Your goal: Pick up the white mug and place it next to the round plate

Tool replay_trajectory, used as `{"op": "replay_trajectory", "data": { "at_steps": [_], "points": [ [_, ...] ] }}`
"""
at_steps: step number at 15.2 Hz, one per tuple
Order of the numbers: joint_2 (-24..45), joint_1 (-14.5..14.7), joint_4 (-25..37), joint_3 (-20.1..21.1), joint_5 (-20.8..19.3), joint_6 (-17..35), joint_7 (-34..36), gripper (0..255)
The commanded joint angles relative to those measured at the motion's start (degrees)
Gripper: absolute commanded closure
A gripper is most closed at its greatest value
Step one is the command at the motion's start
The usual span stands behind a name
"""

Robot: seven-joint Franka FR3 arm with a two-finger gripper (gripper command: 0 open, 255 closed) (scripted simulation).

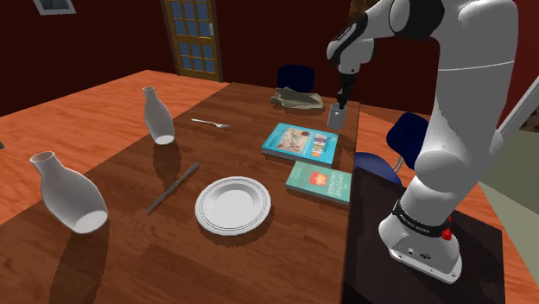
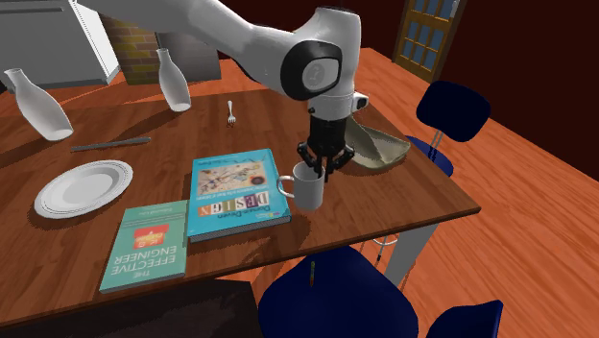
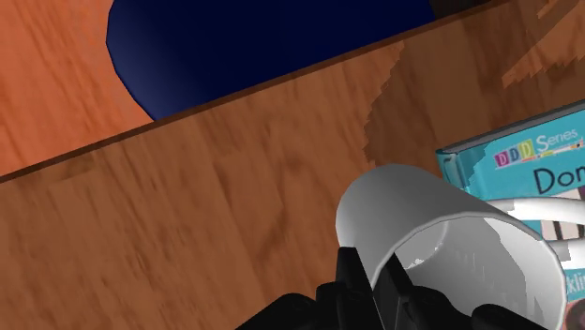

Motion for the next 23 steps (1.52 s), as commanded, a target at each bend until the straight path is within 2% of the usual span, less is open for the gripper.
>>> {"op": "replay_trajectory", "data": {
  "at_steps": [1, 23],
  "points": [
    [-0.7, 0.1, 0.8, -0.2, -0.5, -1.4, 0.2, 255],
    [-6.7, 1.0, 10.7, -1.6, -4.2, -16.5, 2.2, 255]
  ]
}}
